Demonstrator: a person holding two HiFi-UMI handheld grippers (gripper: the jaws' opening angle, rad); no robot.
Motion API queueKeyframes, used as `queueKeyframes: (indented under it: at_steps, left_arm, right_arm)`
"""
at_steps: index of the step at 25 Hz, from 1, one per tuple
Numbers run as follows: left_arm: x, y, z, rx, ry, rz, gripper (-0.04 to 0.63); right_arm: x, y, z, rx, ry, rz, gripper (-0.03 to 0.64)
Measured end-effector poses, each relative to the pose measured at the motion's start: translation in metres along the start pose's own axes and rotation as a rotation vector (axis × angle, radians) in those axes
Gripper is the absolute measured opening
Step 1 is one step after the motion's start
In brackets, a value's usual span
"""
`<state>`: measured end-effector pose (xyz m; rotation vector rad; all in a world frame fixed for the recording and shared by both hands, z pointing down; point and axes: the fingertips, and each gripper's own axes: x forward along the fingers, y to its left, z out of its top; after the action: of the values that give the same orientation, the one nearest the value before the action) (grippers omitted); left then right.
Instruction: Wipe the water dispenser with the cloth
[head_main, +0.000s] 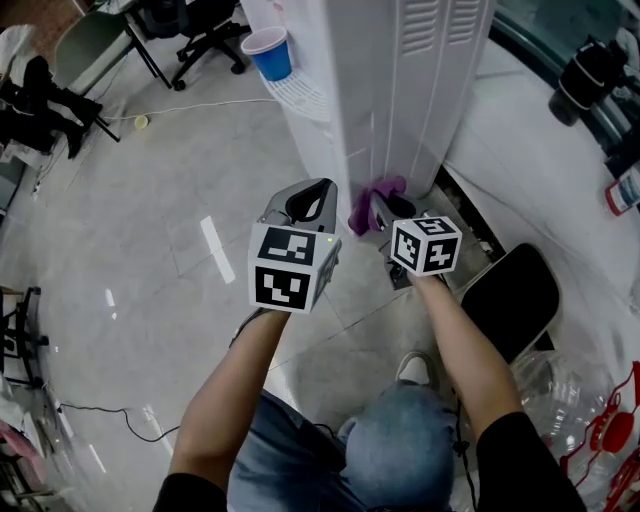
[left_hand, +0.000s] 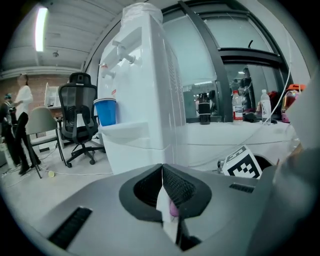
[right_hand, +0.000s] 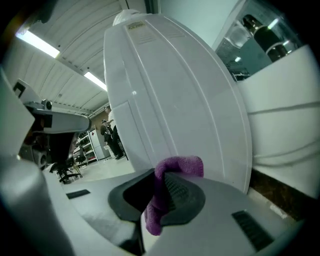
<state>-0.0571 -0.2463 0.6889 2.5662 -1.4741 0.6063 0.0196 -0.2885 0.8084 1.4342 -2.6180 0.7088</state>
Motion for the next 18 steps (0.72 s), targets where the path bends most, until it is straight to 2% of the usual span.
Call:
queueKeyframes:
  at_steps: [4, 8, 13, 18]
  left_arm:
    - [0.001, 0.006, -0.009, -0.001, 0.013, 0.021, 0.026]
    - [0.004, 0.007, -0.008, -0.003, 0.014, 0.025, 0.026]
    - [0.006, 0.003, 0.019, -0.013, 0.007, 0.013, 0.026]
    - [-0.002, 0.005, 0.072, -0.036, 0.003, 0.000, 0.026]
  right_arm:
    - [0.011, -0.013, -0.034, 0.042, 0.067, -0.026, 0.032]
    - [0.011, -0.015, -0.038, 0.041, 0.085, -0.025, 0.032]
    - [-0.005, -0.011, -0.007, 0.027, 0.080, -0.031, 0.032]
    - [-0.032, 0.001, 0.053, 0.012, 0.076, -0.043, 0.032]
